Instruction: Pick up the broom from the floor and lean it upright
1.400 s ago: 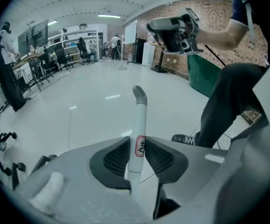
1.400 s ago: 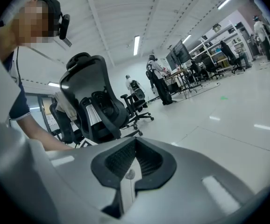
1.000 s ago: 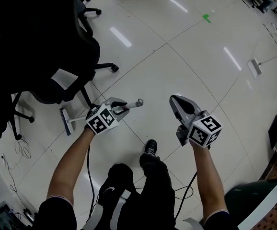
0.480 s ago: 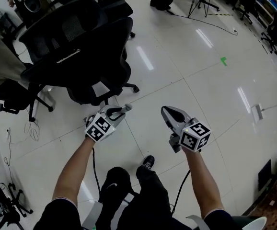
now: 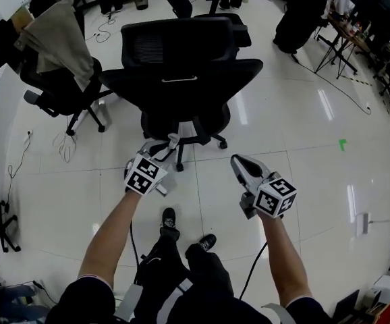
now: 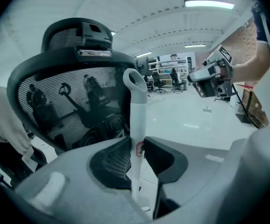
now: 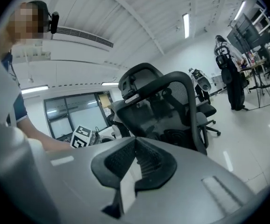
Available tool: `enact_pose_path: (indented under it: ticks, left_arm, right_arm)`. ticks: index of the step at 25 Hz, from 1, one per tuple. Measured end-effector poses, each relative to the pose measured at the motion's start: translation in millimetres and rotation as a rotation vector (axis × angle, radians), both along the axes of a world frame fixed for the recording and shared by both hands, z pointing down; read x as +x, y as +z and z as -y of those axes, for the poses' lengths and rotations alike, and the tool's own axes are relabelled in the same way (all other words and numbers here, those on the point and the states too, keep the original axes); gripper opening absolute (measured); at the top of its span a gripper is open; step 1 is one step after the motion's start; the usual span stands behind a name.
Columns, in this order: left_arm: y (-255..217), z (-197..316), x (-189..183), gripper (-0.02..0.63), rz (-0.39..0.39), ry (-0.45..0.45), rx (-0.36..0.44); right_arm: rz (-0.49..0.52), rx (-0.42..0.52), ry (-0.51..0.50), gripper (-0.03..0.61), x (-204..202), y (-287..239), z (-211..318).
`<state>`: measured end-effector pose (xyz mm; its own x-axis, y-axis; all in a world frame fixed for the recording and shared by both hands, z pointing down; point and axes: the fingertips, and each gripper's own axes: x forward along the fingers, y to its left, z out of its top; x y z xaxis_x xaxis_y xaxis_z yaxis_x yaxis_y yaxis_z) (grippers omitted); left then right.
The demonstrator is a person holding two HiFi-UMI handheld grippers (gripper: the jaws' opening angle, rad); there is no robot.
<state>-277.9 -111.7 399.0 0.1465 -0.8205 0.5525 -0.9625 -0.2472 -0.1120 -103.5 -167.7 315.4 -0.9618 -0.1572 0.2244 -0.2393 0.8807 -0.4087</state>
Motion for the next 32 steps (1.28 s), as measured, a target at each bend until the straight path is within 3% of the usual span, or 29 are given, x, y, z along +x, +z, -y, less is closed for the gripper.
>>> enact_pose_path:
  ticks: [7, 14, 23, 28, 32]
  left_arm:
    - [-22.4, -16.2, -57.8, 0.095, -0.138, -0.19, 0.032]
    - [-9.7, 6.0, -94.0, 0.098, -0.241, -0.226, 0.027]
    - [-9.9, 45.4, -152.1, 0.1, -0.266, -0.257, 0.057]
    - [-7.2, 51.6, -177.5, 0.101, -0.258, -0.31, 0.07]
    - [-6.1, 62.0, -184.1, 0.104, -0.251, -0.301, 0.075]
  right_arm:
    - [0.005, 0.001, -0.028, 0.006, -57.7, -17.5, -9.0]
    - [-0.008, -0.01, 0.027, 0.006, -88.4, -25.1, 0.9]
    - [-0.049, -0.009, 0.132, 0.006, -105.8, -24.2, 16.1]
    - [-0.06, -0.012, 0.155, 0.006, -115.5, -22.9, 16.6]
    - [-0.061, -0.015, 0.153, 0.006, -119.9, -22.8, 15.9]
